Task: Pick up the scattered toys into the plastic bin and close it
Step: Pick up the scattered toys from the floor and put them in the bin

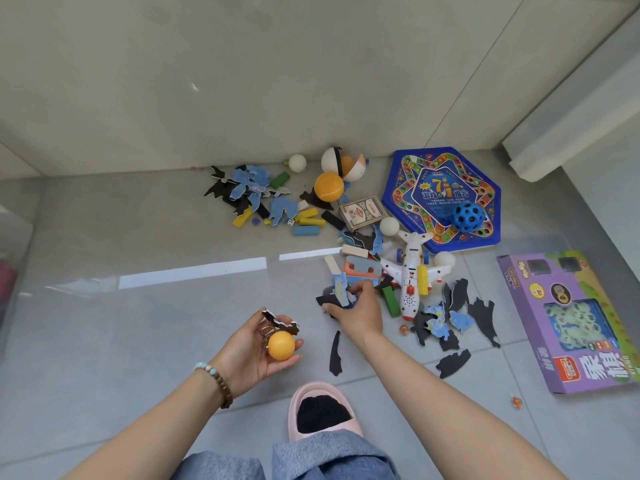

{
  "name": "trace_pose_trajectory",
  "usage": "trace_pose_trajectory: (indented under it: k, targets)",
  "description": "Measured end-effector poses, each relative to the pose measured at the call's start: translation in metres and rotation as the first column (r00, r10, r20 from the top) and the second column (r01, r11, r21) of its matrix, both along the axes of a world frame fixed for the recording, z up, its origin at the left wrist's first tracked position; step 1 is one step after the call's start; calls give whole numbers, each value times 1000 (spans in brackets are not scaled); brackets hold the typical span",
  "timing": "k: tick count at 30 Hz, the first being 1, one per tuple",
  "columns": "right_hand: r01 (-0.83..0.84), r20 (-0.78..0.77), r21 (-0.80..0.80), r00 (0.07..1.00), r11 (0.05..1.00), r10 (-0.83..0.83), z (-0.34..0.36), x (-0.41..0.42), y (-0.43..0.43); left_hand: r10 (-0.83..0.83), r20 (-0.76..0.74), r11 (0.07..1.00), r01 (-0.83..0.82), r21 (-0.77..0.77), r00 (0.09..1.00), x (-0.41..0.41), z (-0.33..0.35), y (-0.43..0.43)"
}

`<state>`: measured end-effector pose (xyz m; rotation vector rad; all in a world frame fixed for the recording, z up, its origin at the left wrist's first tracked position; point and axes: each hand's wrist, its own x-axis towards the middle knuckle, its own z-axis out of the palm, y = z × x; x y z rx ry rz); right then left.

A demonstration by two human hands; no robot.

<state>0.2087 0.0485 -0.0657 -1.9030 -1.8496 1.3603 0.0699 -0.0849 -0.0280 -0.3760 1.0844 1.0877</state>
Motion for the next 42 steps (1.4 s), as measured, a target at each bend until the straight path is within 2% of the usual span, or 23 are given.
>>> trace_pose_trajectory:
  k: [7,11,14,19,23,27,31,33,35,37,39,42]
  targets:
    - [38,-77,-57,996,998,-42,-3,0,1,16,-7,1000,-16,2,1000,-3,2,0]
    - [44,-239,-154,968,987,-80,18,-9,-6,52,-19,999,-52,13,998,-16,16,0]
    - [-88,-333,-251,943,964,-1,63,-32,-12,109,-81,993,-105,52,991,-37,44,-5]
    - [-440,-383,-252,863,862,329,168,-98,-30,246,-228,966,-218,138,942,-96,108,-40]
    - [-631,-417,-211,749,747,515,229,-172,-75,298,-473,951,-216,222,829,-154,168,-96]
    - [-748,-451,-233,649,621,613,262,-256,-150,296,-679,955,-223,194,672,-211,214,-171]
    - [-785,-482,-242,607,570,632,279,-333,-228,279,-801,947,-292,136,530,-263,235,-243]
    - [-786,-526,-266,603,558,599,284,-362,-257,269,-813,946,-303,120,517,-284,235,-271]
    - [-781,-559,-304,610,545,562,284,-380,-276,200,-804,965,-257,61,560,-296,232,-291]
    - [-753,-533,-310,643,580,550,280,-384,-282,1,-820,982,-155,-106,572,-301,226,-302]
    - [-738,-479,-281,662,613,577,275,-375,-270,-208,-861,962,-64,-267,464,-300,225,-304]
    - [-736,-378,-256,673,627,636,272,-343,-226,-243,-910,966,-2,-259,337,-291,230,-288]
